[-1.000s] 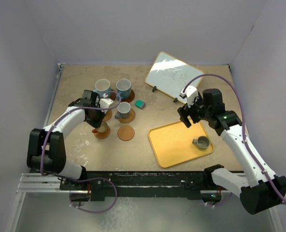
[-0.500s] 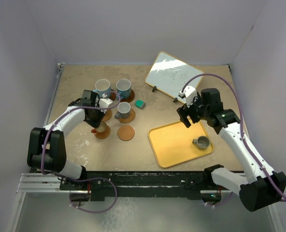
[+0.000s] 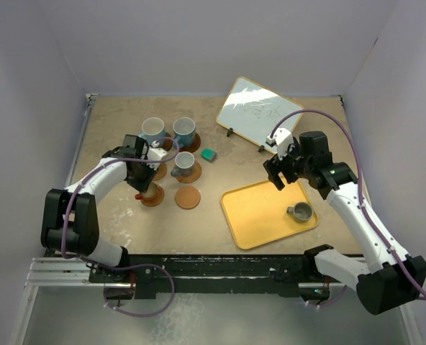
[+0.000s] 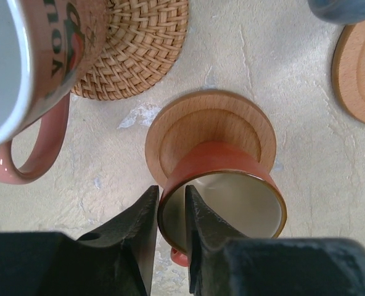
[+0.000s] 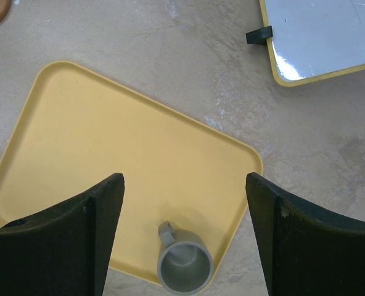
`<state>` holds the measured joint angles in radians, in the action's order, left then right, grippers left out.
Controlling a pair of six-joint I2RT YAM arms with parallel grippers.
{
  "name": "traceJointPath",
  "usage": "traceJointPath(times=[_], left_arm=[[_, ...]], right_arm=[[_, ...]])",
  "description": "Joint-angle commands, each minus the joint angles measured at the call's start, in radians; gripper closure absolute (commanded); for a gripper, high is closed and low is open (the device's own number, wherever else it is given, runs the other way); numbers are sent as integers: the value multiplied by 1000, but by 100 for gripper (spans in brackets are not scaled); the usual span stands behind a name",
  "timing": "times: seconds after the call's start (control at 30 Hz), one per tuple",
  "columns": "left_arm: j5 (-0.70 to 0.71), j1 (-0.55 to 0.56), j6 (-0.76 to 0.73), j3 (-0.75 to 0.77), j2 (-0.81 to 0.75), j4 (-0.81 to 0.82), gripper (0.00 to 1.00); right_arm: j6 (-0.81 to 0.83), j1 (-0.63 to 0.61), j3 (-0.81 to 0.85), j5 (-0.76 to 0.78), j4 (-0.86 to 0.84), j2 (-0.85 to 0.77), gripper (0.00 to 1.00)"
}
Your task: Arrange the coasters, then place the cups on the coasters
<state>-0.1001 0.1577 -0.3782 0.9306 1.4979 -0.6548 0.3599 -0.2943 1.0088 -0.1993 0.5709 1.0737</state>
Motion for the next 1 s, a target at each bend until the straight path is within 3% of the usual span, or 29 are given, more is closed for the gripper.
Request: traceJointPath(times=[0.0,0.3,0.47,0.77,0.97], left_arm=[[8,-7,-7,15,-6,-13,78],[9,-7,-12,35,-64,-57,66],[28,-8,-17,23,-198,-47,56],[-19,-7,44,-17,-434,66,39],[-57,-7,40,-21,-457,90,33]], right_arm=[[14,3,16,9,-9,-19,18],[11,7,47,24,90,0,17],[58,38,21,144,176,39,17],[190,323,-55,111,272,66,21],[254,448,-106,71,261,119,29]])
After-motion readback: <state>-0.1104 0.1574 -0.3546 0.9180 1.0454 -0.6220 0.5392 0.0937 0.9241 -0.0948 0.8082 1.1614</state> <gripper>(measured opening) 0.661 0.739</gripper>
